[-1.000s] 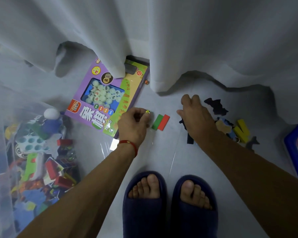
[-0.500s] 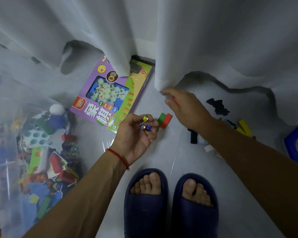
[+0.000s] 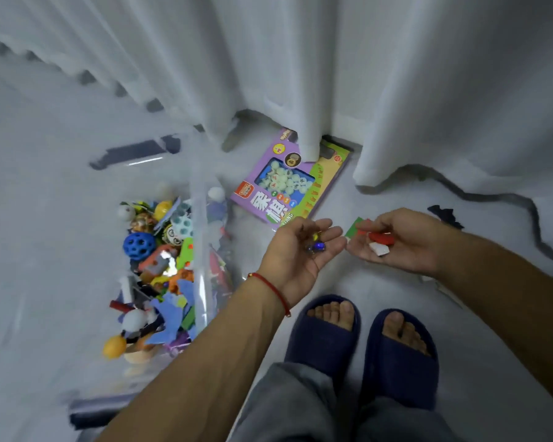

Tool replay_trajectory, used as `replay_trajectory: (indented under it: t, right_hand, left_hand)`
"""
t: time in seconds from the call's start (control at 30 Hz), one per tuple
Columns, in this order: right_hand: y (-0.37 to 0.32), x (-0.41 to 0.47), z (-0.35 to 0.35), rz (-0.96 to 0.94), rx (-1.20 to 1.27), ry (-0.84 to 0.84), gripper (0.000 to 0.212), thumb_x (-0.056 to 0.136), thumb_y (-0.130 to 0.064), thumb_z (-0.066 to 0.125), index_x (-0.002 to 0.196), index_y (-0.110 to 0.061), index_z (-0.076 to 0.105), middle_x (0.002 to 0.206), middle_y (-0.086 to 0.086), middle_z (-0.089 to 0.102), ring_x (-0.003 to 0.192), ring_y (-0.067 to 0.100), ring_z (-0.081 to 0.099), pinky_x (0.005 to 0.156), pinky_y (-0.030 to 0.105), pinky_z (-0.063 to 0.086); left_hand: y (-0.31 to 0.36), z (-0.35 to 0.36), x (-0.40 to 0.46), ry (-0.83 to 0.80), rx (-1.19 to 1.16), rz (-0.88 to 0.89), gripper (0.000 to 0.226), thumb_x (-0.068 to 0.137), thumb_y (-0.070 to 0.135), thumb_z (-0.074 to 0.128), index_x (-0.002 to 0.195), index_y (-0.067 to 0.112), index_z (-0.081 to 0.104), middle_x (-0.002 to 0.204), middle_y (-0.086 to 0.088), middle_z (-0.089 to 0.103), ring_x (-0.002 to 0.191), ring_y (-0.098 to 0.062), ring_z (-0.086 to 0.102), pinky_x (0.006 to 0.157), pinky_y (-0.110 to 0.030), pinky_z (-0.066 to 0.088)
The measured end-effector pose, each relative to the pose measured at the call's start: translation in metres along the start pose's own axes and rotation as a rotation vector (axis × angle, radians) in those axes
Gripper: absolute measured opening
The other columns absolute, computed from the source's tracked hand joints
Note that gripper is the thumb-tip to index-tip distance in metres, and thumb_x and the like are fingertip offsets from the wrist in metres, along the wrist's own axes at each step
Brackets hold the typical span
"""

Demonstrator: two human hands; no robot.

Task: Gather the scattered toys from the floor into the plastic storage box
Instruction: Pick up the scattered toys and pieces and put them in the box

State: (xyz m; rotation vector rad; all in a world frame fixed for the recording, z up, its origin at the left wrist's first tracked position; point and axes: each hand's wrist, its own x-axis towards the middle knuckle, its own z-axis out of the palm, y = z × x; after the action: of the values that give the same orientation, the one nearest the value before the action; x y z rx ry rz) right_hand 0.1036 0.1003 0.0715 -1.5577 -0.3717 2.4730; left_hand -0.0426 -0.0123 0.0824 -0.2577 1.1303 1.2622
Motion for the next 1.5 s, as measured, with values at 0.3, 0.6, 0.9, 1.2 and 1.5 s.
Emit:
replay_trajectory:
  t: [0.3, 0.6, 0.9, 1.2, 1.5]
  right_hand:
    - [0.062, -0.118, 0.206, -0.098, -0.772, -0.201, 0.023, 0.094, 0.003, 0.058, 0.116, 0.01, 0.06, 0.106, 0.022, 0.06, 0.097, 0.032, 0.071, 0.064, 0.031, 0.063]
    - [0.077, -0.127, 0.301, -0.297, -0.678, -0.177, 0.019, 0.096, -0.011, 0.05, 0.113, -0.003, 0.053, 0.14, 0.015, 0.041, 0.138, 0.045, 0.033, 0.102, 0.061, 0.044]
    - [-0.039, -0.134, 0.116, -0.52, -1.108, 0.451, 0.022, 0.094, -0.017, 0.059, 0.107, -0.001, 0.064, 0.104, 0.017, 0.063, 0.089, 0.031, 0.062, 0.075, 0.039, 0.054]
    - [-0.076, -0.026, -0.041, -0.42, -1.734, 0.48, 0.055, 0.1, -0.021, 0.046, 0.153, -0.021, 0.033, 0.159, 0.007, 0.032, 0.142, 0.028, 0.035, 0.111, 0.032, 0.03]
    - [-0.102, 0.092, -0.104, -0.798, -1.582, 0.494, 0.061, 0.091, -0.012, 0.053, 0.149, -0.022, 0.039, 0.15, 0.008, 0.041, 0.134, 0.03, 0.041, 0.108, 0.049, 0.039]
  left_hand:
    - [0.094, -0.11, -0.177, 0.137, -0.093, 0.32, 0.024, 0.091, 0.011, 0.05, 0.107, -0.004, 0.06, 0.108, -0.024, 0.058, 0.103, -0.032, 0.062, 0.096, -0.045, 0.053]
    - [0.154, -0.145, -0.223, 0.225, -0.053, 0.416, 0.043, 0.091, 0.023, 0.055, 0.125, 0.0, 0.041, 0.121, -0.024, 0.039, 0.108, -0.037, 0.048, 0.092, -0.041, 0.052]
    - [0.086, -0.036, -0.153, 0.05, 0.456, 0.506, 0.018, 0.094, 0.007, 0.053, 0.106, 0.005, 0.066, 0.104, -0.012, 0.059, 0.097, -0.022, 0.058, 0.095, -0.042, 0.052]
    - [0.014, 0.037, 0.016, -0.145, 1.461, 0.557, 0.044, 0.094, 0.017, 0.051, 0.137, 0.027, 0.053, 0.144, 0.005, 0.048, 0.131, -0.015, 0.046, 0.109, -0.03, 0.035]
    - [0.043, 0.101, 0.187, -0.211, 2.491, 1.214, 0.074, 0.075, 0.01, 0.052, 0.148, 0.017, 0.037, 0.16, -0.011, 0.024, 0.148, -0.033, 0.016, 0.117, -0.056, 0.017]
